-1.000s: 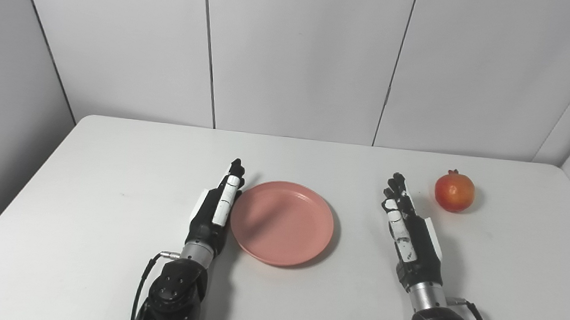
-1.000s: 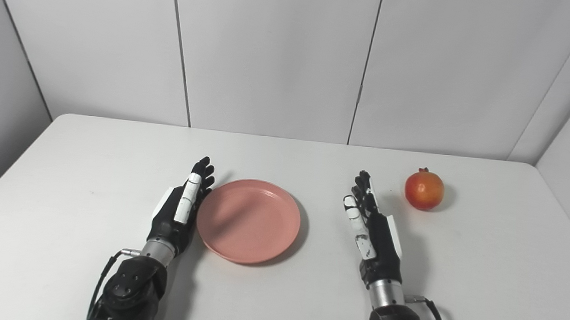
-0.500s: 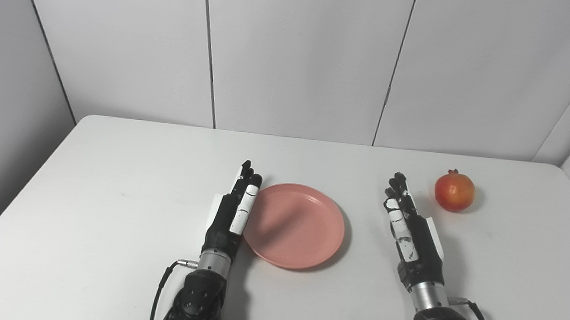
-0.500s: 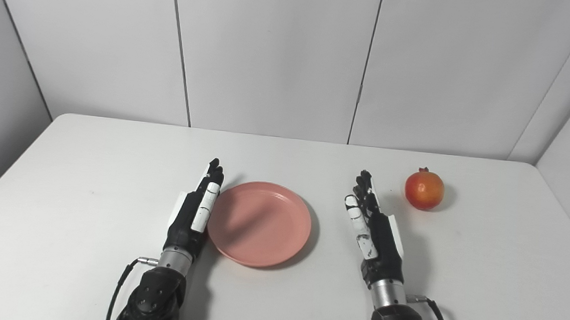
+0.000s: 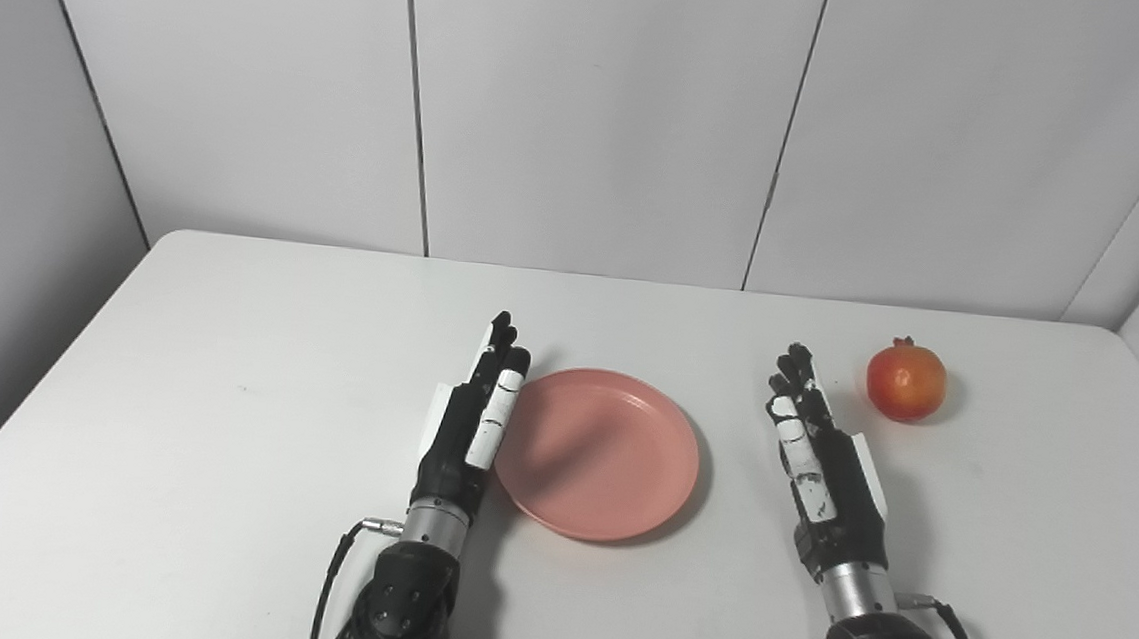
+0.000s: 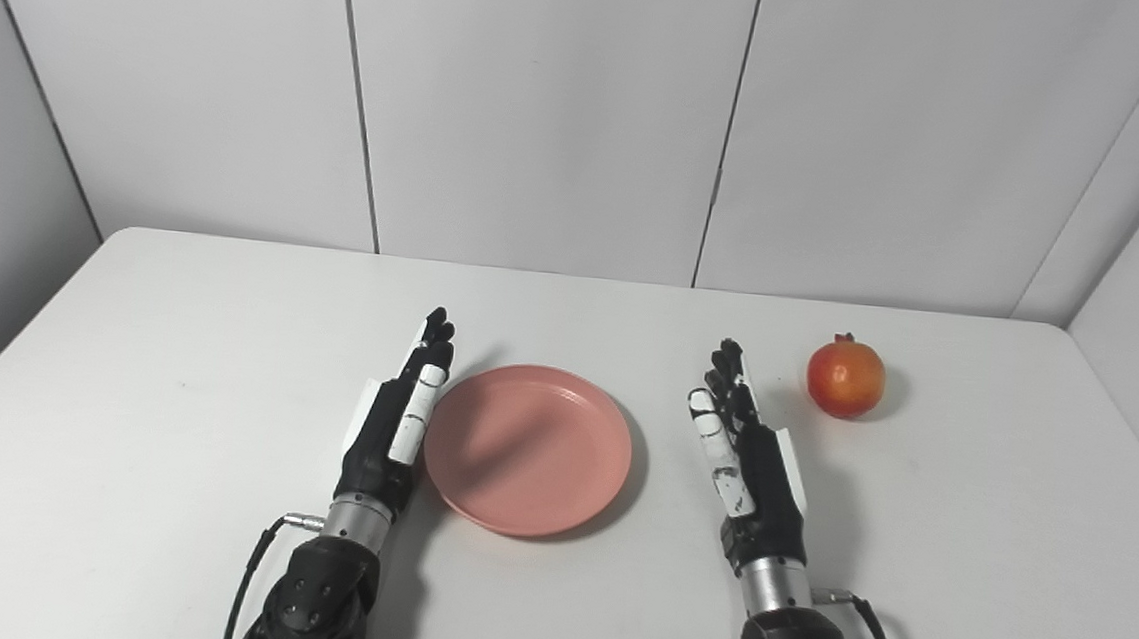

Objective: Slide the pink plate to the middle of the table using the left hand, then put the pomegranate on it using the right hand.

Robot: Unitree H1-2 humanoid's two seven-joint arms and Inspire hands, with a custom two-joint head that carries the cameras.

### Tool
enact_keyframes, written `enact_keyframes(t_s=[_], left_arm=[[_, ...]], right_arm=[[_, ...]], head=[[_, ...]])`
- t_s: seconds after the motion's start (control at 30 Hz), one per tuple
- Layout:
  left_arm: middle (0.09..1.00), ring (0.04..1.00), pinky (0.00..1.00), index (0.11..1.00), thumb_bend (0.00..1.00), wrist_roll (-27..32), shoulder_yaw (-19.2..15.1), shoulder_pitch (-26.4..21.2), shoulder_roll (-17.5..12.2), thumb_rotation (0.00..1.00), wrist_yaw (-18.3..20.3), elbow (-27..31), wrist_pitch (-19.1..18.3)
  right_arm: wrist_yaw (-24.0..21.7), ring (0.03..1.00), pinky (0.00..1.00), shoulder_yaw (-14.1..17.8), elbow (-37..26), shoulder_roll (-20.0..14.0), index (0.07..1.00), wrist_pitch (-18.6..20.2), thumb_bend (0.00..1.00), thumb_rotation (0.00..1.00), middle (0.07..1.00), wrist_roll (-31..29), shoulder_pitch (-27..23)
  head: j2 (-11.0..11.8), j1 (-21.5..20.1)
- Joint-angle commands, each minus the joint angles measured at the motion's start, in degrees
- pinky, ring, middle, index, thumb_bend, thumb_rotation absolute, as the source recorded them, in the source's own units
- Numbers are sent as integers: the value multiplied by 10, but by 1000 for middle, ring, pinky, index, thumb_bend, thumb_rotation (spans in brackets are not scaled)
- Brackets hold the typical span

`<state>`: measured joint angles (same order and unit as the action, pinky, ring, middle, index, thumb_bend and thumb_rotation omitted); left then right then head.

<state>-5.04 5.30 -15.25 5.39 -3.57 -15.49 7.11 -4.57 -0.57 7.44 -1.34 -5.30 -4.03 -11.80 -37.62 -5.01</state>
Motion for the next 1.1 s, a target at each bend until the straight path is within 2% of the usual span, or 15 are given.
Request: enact_keyframes(t_s=[0.0, 0.23, 0.33, 0.4, 0.47, 0.67, 0.87, 0.9, 1.07], left_arm=[[1000, 1000, 1000, 1000, 659, 4, 3, -11, 2, 1000, 8, 2, 16], [1000, 1000, 1000, 1000, 656, 6, -1, -11, -5, 1000, 12, 2, 17], [1000, 1000, 991, 1000, 649, 9, -5, -11, -7, 1000, 13, 2, 16], [1000, 1000, 991, 1000, 629, 20, -9, -11, -6, 1000, 16, 1, 20], [1000, 1000, 993, 1000, 615, 25, -12, -12, -8, 1000, 19, 2, 16], [1000, 1000, 999, 1000, 623, 27, -16, -13, -14, 1000, 22, 1, 13], [997, 1000, 984, 1000, 650, 11, -17, -12, -19, 1000, 15, 5, 7], [993, 996, 975, 1000, 650, 4, -16, -12, -21, 1000, 12, 5, 6], [990, 993, 982, 1000, 664, -4, -15, -11, -29, 1000, 14, 7, 4]], right_arm=[[-1, 997, 1000, 1, -18, 1, 1000, 2, 737, 834, 1000, -3, -19], [2, 1000, 1000, 5, -21, -3, 1000, -5, 755, 845, 1000, 0, -34], [9, 1000, 1000, 10, -27, -8, 1000, -10, 718, 856, 1000, 7, -44], [19, 1000, 1000, 15, -34, -16, 1000, -7, 727, 857, 1000, 24, -53], [26, 1000, 1000, 19, -30, -31, 1000, -22, 751, 856, 1000, 44, -67], [62, 1000, 1000, 45, -41, -61, 1000, -9, 815, 862, 1000, 86, -88], [105, 1000, 999, 57, -24, -99, 1000, -38, 789, 878, 1000, 155, -109], [113, 987, 973, 57, -22, -104, 1000, -38, 786, 889, 1000, 168, -111], [149, 988, 961, 63, -26, -125, 1000, -16, 747, 886, 1000, 220, -120]], head=[[1, -6], [1, -22], [1, -26], [0, -28], [0, -32], [-1, -40], [-1, -46], [-1, -46], [-1, -55]])
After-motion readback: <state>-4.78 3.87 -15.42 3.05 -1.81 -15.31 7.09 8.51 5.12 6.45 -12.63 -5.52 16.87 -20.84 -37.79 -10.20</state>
